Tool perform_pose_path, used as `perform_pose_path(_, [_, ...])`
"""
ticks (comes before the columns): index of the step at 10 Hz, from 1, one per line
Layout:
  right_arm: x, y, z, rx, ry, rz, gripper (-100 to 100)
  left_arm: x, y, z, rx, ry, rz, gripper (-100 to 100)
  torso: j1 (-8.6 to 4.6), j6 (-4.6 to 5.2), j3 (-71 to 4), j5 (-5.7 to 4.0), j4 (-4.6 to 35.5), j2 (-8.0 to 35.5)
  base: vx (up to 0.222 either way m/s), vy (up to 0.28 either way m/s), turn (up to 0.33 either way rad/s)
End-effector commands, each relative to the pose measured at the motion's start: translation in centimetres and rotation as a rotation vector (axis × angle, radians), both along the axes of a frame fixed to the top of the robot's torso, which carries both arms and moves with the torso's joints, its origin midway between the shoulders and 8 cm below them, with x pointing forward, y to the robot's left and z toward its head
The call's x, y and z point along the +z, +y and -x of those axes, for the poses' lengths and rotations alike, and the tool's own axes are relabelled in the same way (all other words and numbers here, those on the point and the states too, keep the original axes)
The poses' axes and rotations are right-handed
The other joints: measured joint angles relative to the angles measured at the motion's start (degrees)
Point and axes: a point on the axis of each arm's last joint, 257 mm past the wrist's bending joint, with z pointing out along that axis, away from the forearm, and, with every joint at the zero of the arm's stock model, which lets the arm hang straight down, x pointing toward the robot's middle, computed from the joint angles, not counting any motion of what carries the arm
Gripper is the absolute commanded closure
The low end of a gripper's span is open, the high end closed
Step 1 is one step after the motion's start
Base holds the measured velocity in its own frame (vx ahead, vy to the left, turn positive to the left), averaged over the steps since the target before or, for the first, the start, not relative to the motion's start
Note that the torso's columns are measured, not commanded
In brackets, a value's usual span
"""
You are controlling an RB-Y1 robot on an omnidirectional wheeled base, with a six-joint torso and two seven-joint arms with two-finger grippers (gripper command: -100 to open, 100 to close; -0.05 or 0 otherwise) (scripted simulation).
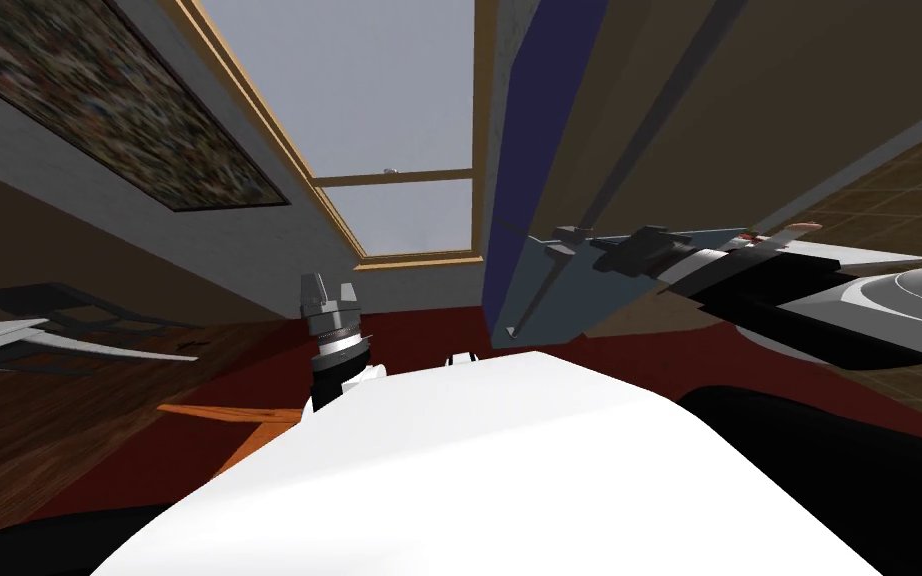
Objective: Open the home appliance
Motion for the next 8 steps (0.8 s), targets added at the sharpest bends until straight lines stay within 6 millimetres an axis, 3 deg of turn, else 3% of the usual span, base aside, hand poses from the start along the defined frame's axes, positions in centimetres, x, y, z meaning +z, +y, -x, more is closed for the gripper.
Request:
perform_pose_path(1, [0.4,0.8,-0.2,0.022,-0.011,-0.001,100,0.0,0.0,0.0,0.0,0.0,0.0,0,0.1,0.24,0.11,-0.12,-0.05,-0.06,-0.244,-0.171,0.1])
perform_pose_path(8, [0.6,4.9,-0.8,0.143,-0.017,-0.012,100,0.0,0.0,0.0,0.0,0.0,0.0,0,0.24,0.24,0.06,-0.12,-0.13,-0.14,-0.362,-0.22,0.214])
